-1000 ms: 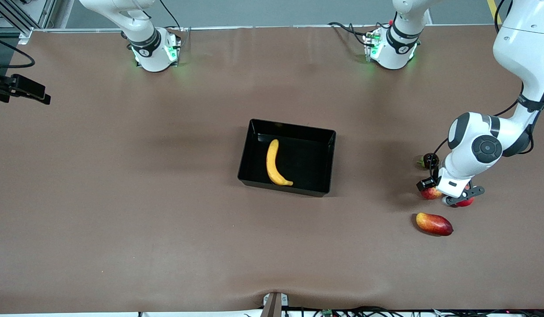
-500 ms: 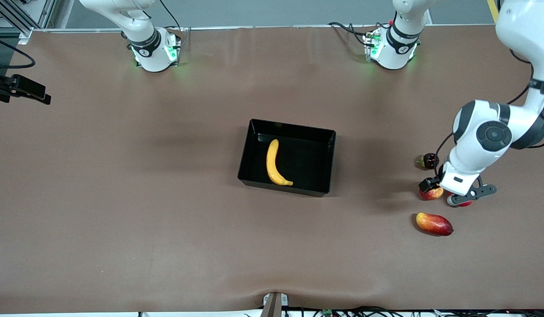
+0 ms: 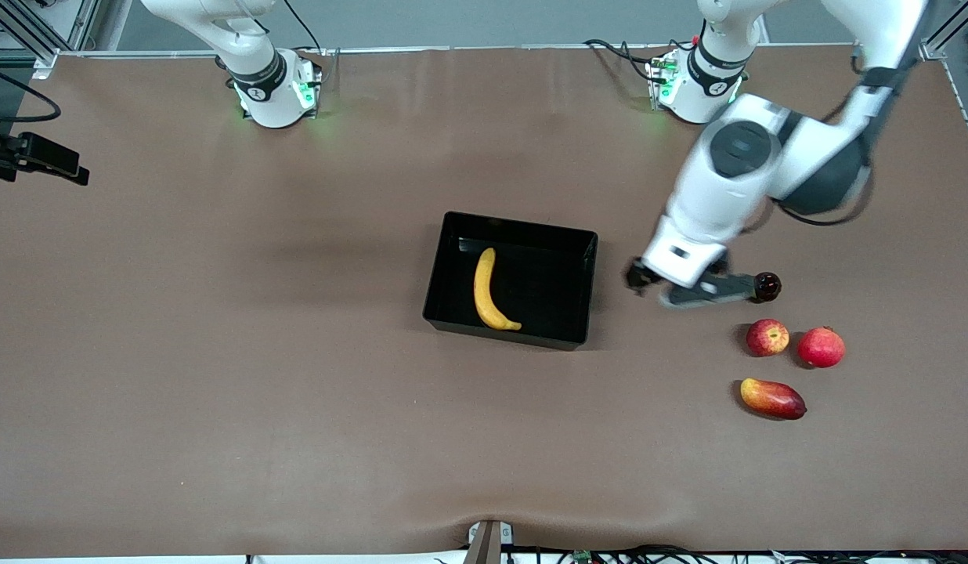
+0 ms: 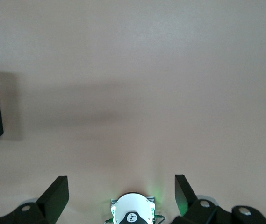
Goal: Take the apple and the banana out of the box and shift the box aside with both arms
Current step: 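Move the left gripper back to the tray and grasp the banana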
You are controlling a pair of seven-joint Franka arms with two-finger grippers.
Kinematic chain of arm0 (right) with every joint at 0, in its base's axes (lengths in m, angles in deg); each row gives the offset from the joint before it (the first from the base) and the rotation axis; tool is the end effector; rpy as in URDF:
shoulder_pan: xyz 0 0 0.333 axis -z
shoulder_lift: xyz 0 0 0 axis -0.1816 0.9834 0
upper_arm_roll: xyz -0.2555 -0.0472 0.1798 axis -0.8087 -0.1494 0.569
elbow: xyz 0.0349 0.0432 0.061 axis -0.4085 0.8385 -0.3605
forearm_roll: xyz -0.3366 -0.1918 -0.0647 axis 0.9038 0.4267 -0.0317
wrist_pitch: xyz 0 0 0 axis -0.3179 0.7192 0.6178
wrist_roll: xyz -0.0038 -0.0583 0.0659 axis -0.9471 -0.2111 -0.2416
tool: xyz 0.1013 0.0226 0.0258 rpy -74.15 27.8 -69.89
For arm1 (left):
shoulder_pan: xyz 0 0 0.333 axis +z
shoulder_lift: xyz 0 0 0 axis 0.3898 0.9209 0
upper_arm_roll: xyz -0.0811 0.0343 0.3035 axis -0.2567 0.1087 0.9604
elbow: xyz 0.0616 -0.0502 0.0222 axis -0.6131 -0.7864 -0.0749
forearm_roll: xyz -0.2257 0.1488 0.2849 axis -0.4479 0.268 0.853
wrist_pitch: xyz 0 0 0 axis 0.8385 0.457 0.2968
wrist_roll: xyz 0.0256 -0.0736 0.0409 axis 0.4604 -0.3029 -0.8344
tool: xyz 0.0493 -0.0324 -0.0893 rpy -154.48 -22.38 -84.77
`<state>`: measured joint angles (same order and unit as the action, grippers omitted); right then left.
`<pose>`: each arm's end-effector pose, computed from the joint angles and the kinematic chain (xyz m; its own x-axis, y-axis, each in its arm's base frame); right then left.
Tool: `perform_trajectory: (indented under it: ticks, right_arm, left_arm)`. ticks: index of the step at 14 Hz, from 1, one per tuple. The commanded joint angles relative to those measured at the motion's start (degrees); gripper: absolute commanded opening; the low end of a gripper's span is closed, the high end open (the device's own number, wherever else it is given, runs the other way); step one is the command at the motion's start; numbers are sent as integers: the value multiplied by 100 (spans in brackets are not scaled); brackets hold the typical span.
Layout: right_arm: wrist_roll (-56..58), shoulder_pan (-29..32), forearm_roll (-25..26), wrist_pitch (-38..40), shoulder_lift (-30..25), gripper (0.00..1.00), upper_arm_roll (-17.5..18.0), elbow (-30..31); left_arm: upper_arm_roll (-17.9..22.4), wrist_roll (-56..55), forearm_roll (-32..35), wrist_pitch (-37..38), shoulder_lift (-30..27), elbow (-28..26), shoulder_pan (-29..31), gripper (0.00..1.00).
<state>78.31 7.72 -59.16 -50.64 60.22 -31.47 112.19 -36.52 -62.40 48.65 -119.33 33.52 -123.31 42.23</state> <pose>0.5429 -0.0235 0.6583 0.9809 -0.0641 -0.1835 -0.0626 -0.9979 0.0137 0.5411 -0.2893 0.4112 0.9862 0.1104 0.1230 0.1137 -0.9933 -0.0198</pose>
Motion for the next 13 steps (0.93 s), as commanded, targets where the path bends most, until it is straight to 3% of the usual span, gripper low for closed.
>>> perform_trajectory:
  ticks: [1,4,6,8,11,13]
  right_arm:
    - [-44,46,-104,44,-25,100,2,9]
    - [-44,37,-95,44,-25,100,2,9]
    - [-44,46,-95,44,-25,100,-6,9]
    - [-53,37,-95,44,-16,100,-7,9]
    - [-61,37,-95,53,-7,100,-7,18]
    - [-53,46,-95,53,-7,100,-7,9]
  left_arm:
    - [34,-543,42,165,542,454,-783,100]
    - [121,-1237,418,165,1174,859,-1617,100]
    - [506,-1738,885,156,1648,1200,-2356,100]
    - [884,-2030,939,156,2176,1701,-3059,100]
    - [1736,-2022,966,-71,2511,1940,-3956,100]
    - [2080,-2057,931,-396,2687,1949,-4318,100]
